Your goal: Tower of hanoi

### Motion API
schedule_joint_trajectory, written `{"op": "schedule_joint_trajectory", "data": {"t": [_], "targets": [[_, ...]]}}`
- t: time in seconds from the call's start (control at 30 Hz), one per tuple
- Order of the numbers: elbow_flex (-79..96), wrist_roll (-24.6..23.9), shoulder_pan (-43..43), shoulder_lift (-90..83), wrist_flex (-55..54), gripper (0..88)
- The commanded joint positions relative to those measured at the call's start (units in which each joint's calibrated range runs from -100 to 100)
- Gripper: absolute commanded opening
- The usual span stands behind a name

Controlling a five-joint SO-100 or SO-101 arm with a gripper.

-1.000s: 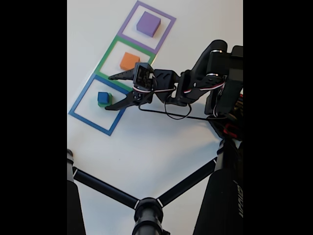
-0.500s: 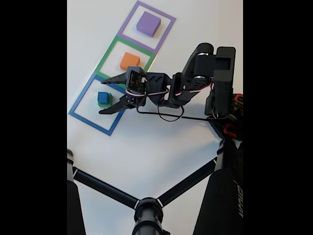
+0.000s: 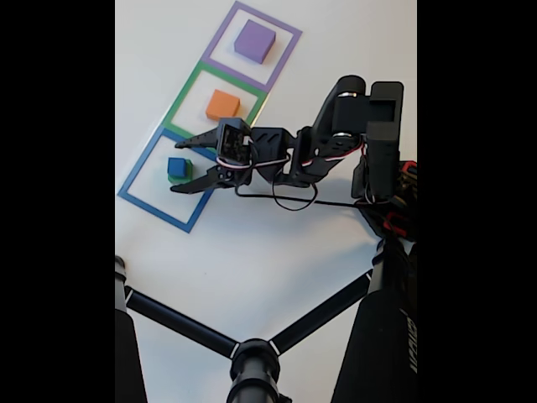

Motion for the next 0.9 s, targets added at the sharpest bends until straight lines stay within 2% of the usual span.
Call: {"op": "schedule_joint_trajectory", "data": {"t": [0.0,0.87], "targets": [[0.3,0.0,-1.1,-0.7,-1.2,19.5],[-0.6,0.0,-3.8,0.4,0.0,6.4]]}}
